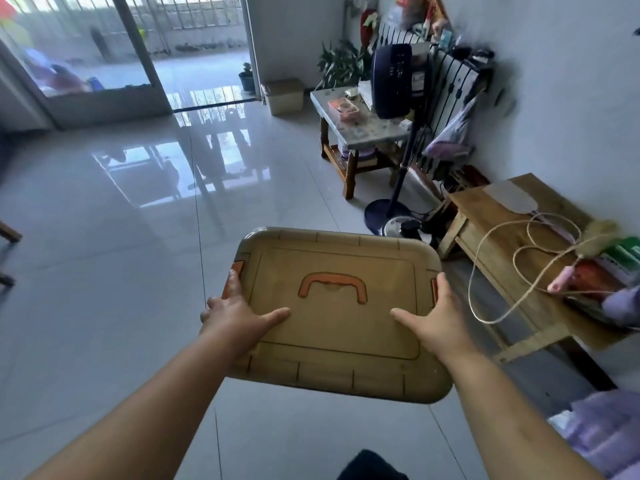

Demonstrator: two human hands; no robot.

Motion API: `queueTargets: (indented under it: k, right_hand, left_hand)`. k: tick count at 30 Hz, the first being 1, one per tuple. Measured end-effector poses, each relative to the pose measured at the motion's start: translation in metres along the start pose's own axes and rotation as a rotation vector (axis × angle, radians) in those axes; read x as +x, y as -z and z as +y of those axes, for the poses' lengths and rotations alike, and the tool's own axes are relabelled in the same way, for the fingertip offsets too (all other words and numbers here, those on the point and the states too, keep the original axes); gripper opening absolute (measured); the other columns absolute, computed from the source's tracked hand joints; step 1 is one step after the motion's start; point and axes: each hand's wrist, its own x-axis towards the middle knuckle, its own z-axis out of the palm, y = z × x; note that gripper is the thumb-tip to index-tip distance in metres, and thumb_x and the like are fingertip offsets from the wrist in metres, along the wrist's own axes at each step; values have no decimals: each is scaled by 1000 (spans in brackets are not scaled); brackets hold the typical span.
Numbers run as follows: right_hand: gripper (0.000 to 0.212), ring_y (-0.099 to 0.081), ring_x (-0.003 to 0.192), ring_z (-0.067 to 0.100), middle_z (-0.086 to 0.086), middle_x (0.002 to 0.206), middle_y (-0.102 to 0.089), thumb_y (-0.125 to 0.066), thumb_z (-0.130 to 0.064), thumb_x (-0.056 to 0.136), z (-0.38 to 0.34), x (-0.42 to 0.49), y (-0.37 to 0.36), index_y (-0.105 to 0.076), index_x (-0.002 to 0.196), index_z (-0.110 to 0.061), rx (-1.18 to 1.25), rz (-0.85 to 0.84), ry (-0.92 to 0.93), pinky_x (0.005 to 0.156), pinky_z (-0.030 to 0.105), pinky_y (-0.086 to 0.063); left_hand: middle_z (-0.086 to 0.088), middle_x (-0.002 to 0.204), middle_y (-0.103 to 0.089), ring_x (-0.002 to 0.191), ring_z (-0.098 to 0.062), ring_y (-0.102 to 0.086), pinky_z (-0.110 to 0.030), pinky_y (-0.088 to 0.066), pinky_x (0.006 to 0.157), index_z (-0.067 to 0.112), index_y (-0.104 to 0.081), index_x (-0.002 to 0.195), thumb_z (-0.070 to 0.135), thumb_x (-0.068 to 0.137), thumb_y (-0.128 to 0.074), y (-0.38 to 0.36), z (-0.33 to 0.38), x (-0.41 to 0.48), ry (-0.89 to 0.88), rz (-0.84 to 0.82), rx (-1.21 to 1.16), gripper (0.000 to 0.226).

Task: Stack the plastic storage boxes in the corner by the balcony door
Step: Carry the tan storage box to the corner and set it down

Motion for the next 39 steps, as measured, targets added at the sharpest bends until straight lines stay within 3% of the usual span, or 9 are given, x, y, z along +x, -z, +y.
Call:
queueTargets:
  k: [4,11,22,29,39]
  right_hand:
    - [111,-32,139,31,10,153,-29,-81,-41,70,-53,87,-14,-12,154,-23,3,24,31,111,53,-34]
    - [111,-24,143,33,12,155,-25,-80,-44,71,-159,271,-50,-9,154,-22,-19,-53,110,115,54,-29]
    - [111,-28,142,33,10,157,-22,-79,-46,71,-338,513,-150,-9,154,-25,-76,-157,225,113,52,-33]
    - [111,-24,144,31,9,157,-24,-79,-45,70,-437,644,-213,-10,154,-24,-58,-138,177,115,52,-29]
    - [110,-20,147,31,9,160,-21,-80,-41,72,-551,870,-261,-10,154,-22,-40,-55,122,118,50,-24]
  left_hand:
    - [-23,148,-30,131,-44,-40,-52,-42,103,41,17,152,83,60,-60,36,47,83,-9,18,-1,127]
    - [-24,149,-29,131,-45,-40,-52,-43,103,37,15,153,81,65,-60,101,120,237,64,71,-48,124]
    - [-27,148,-30,128,-45,-44,-50,-46,100,35,16,153,84,63,-57,204,165,481,185,143,-101,126]
    - [-26,143,-35,125,-44,-45,-48,-45,99,36,15,153,86,59,-57,276,201,655,151,113,-83,129]
    - [-26,147,-31,128,-47,-43,-54,-45,103,38,13,153,84,58,-61,353,319,902,86,65,-100,129]
